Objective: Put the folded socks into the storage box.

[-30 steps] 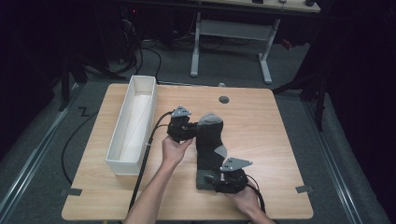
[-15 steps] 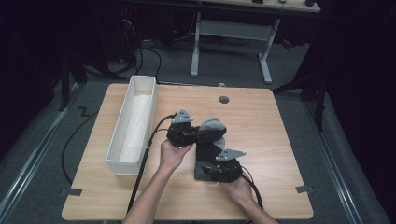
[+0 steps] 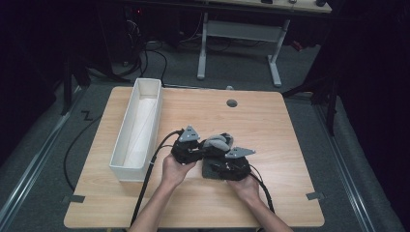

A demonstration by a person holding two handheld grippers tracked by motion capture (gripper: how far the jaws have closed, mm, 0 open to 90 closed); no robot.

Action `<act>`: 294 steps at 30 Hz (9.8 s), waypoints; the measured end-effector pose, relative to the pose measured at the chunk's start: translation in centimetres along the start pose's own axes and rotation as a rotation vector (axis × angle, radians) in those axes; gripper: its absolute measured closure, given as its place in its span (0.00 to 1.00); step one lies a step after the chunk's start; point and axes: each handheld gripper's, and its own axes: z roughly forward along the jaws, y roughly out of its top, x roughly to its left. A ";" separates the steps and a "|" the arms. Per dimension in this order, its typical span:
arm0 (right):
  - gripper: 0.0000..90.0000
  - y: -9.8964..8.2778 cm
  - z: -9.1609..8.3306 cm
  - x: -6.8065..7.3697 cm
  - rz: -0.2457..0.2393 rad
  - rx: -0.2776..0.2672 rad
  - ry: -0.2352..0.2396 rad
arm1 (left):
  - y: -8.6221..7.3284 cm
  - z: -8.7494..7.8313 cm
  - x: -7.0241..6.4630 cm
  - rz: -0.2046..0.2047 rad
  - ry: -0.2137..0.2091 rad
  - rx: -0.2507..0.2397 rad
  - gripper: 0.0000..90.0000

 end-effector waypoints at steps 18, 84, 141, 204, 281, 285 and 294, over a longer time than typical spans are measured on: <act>0.60 -0.3 -1.7 0.5 0.007 0.005 -0.021 | -2.6 0.7 0.7 0.009 0.044 0.000 0.83; 0.63 1.5 -3.4 -0.5 -0.008 0.047 0.024 | -4.7 0.3 0.9 -0.059 0.261 -0.030 0.41; 0.43 -0.2 -2.7 -2.1 0.087 0.023 0.003 | -1.9 7.0 5.7 -0.243 0.224 0.075 0.07; 0.48 -2.7 -7.3 -4.4 0.160 -0.049 -0.111 | 1.5 2.6 2.0 -0.182 0.133 -0.017 0.80; 0.40 -6.2 -6.6 -8.1 0.176 0.045 -0.315 | 12.3 -8.6 0.2 -0.007 0.335 -0.377 0.79; 0.39 -6.2 -6.6 -8.0 0.176 0.045 -0.315 | 12.7 -9.4 0.3 -0.024 0.327 -0.401 0.79; 0.42 -6.1 -6.5 -8.1 0.180 0.041 -0.315 | 14.1 -10.2 1.4 -0.072 0.340 -0.425 0.79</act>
